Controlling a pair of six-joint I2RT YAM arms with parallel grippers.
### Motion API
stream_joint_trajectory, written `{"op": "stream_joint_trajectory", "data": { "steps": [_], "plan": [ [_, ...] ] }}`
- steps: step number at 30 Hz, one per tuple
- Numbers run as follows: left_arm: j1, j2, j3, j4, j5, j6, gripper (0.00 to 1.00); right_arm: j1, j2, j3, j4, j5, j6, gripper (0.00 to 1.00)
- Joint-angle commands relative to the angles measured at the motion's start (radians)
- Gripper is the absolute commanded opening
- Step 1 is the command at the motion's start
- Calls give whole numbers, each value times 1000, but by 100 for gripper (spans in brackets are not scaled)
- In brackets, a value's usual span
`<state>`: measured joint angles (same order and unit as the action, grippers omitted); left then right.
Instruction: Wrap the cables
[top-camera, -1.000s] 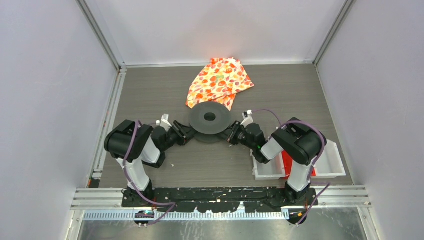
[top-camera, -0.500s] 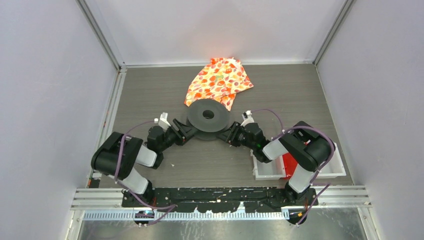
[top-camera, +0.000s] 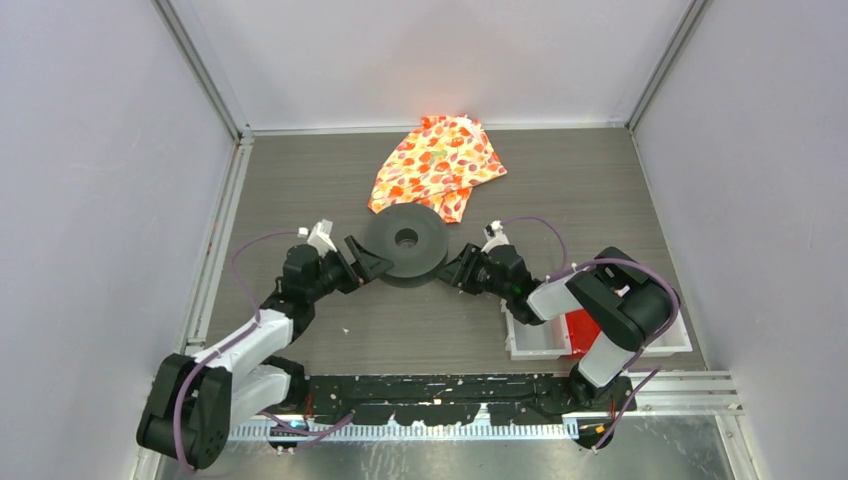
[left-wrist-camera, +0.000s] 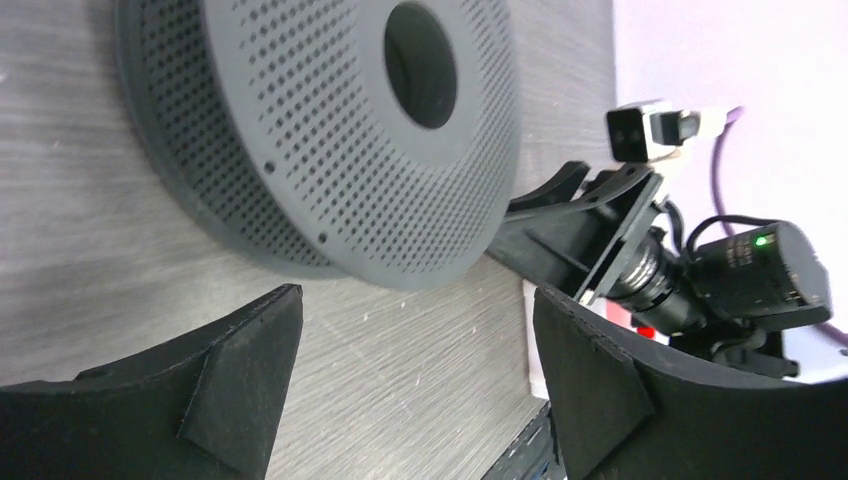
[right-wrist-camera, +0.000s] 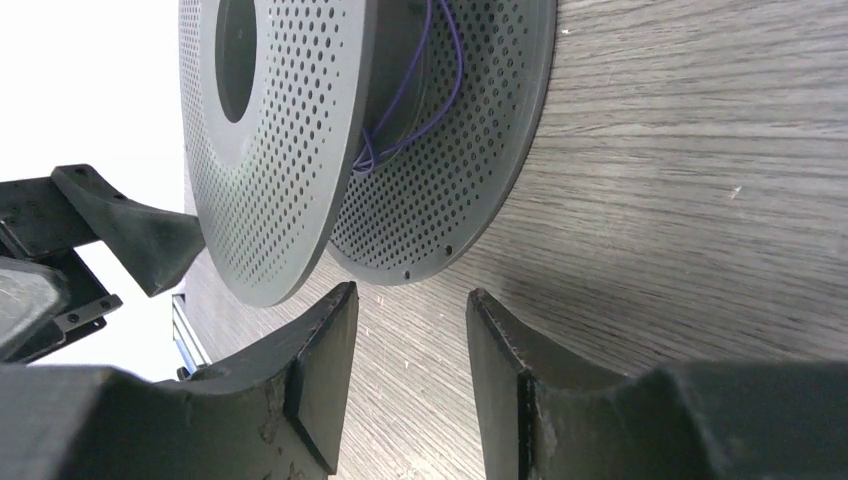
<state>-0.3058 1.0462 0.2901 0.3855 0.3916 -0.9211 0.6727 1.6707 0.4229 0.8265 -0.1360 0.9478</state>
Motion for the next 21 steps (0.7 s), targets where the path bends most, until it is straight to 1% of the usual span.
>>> {"op": "stream_joint_trajectory", "data": {
  "steps": [1, 2, 4, 6, 7, 9, 12, 13, 14, 15, 17, 19, 21],
  "plan": [
    [-3, -56, 30, -197, -4, 83, 86, 7, -57, 33, -30, 30, -17, 52],
    [-3, -77, 36, -221, -7, 83, 86, 9, -69, 34, -56, 33, -18, 54],
    [-3, -133, 60, -286, -19, 89, 86, 8, -143, 39, -140, 54, -33, 59],
    [-3, -218, 110, -403, -45, 114, 87, 10, -244, 58, -271, 87, -66, 65],
    [-3, -253, 144, -506, -60, 133, 86, 9, -306, 80, -358, 103, -90, 69],
    [-1, -323, 223, -651, -105, 175, 86, 9, -424, 159, -551, 152, -171, 75],
    [-1, -384, 376, -889, -231, 231, 87, 9, -547, 341, -892, 261, -317, 86],
    [-1, -390, 434, -978, -292, 242, 97, 8, -568, 416, -1004, 328, -371, 91],
    [-1, -390, 495, -1061, -353, 248, 99, 9, -581, 490, -1119, 400, -427, 94],
    [-1, -381, 552, -1138, -422, 258, 100, 8, -592, 560, -1212, 475, -470, 98],
    [-1, -351, 688, -1273, -515, 293, 100, 7, -610, 666, -1363, 641, -559, 100],
    [-1, -311, 787, -1390, -600, 304, 100, 8, -640, 731, -1454, 813, -617, 100],
    [-1, -279, 862, -1473, -645, 305, 100, 7, -683, 766, -1508, 977, -649, 100]
  ]
}}
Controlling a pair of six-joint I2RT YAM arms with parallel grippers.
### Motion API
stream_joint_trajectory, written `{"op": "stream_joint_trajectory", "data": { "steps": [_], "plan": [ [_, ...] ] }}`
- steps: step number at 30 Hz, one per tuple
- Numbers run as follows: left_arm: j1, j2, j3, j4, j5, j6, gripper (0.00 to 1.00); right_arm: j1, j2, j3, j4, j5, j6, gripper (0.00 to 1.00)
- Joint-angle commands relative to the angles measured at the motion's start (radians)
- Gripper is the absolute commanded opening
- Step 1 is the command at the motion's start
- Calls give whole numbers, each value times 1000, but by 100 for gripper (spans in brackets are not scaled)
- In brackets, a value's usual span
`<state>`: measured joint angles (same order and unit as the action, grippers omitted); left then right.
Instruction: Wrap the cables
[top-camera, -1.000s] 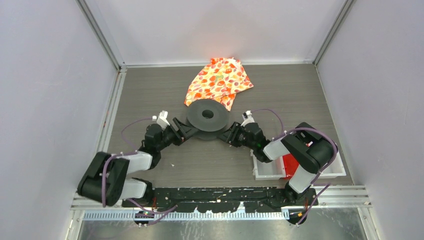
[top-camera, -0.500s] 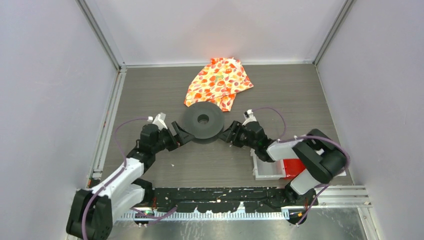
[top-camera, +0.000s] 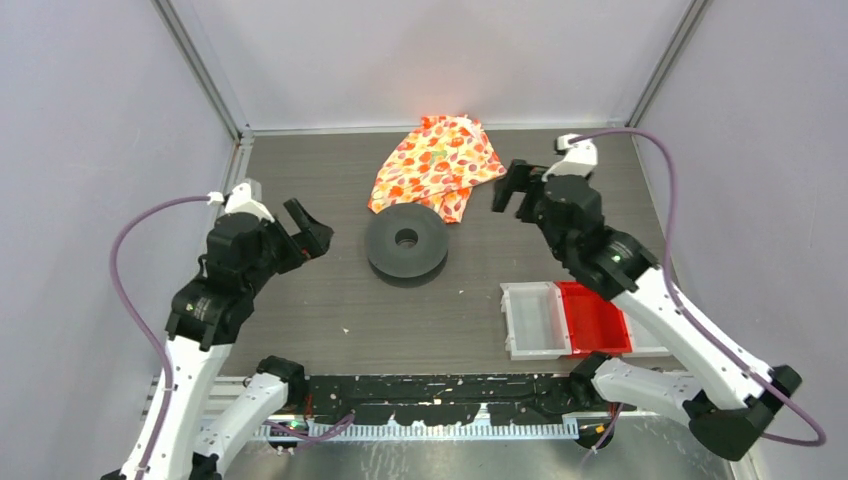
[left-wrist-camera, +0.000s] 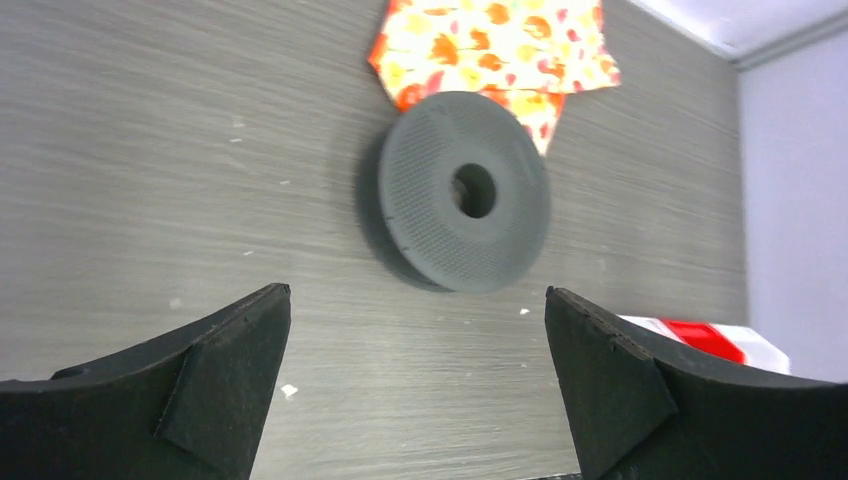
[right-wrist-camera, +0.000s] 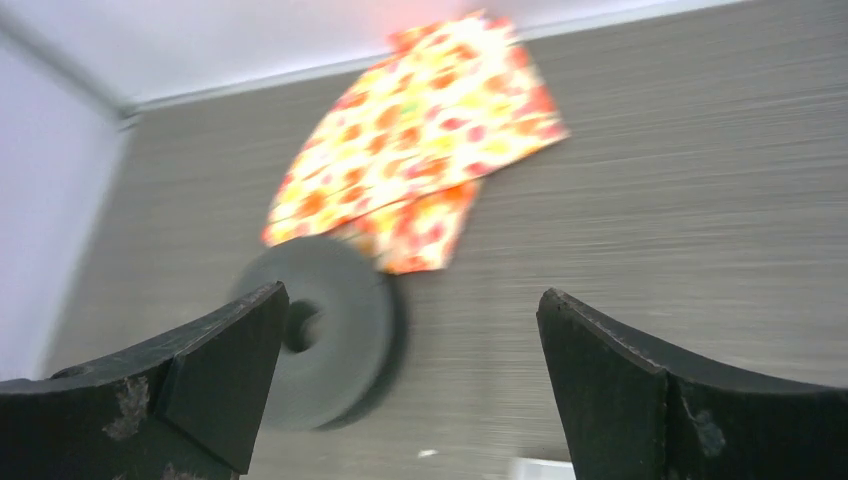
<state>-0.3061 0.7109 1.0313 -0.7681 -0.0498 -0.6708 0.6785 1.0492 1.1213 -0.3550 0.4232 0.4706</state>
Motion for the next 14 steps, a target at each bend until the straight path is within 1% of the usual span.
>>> {"op": "stream_joint_trajectory", "data": {
  "steps": [1, 3, 5, 9, 14],
  "plan": [
    [-1, 68, 152, -349, -226, 53, 100, 0, -101, 73, -334, 490, -181, 100],
    [-1, 84, 195, -406, -298, 17, 100, 0, -176, 61, -317, 583, -199, 100],
    [-1, 87, 215, -438, -335, 8, 100, 0, -261, 18, -259, 607, -235, 100],
    [-1, 80, 223, -437, -329, 27, 100, 0, -399, -71, -161, 623, -267, 100],
    [-1, 51, 203, -384, -307, 69, 100, -1, -433, -97, -145, 648, -272, 100]
  ]
}}
